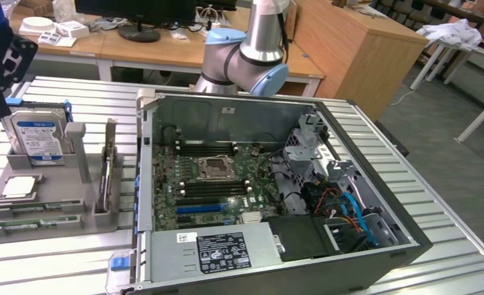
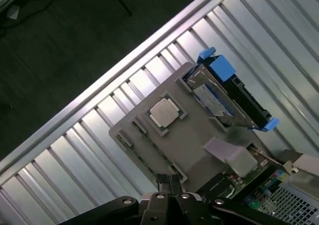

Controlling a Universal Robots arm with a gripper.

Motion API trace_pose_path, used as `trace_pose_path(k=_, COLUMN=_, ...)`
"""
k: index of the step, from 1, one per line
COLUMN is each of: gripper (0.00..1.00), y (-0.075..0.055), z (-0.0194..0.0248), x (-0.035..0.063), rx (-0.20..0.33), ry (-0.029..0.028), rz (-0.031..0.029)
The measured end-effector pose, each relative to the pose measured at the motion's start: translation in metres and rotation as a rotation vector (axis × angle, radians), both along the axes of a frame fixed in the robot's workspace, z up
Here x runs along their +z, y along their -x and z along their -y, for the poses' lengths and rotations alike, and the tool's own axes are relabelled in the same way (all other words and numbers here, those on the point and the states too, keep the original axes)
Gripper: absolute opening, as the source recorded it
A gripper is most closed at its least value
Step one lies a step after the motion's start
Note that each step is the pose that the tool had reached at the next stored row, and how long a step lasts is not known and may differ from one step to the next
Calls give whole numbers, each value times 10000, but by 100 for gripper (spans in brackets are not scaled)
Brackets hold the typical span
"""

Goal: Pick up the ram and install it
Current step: 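Pick up the ram and move it above insertion slot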

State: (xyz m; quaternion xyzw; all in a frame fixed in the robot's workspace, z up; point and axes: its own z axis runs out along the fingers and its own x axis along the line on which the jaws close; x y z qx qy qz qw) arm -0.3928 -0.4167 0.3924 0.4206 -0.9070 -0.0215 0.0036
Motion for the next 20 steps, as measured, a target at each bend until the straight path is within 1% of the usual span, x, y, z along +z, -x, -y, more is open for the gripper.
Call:
trace_pose_path(k=6, gripper=11, y=0, z=0, x=0, rx=960, ry=-1, rz=7)
trace_pose_path(k=20, gripper=11, y=0, z=0, x=0, rx=3278, ry=-3, rz=52)
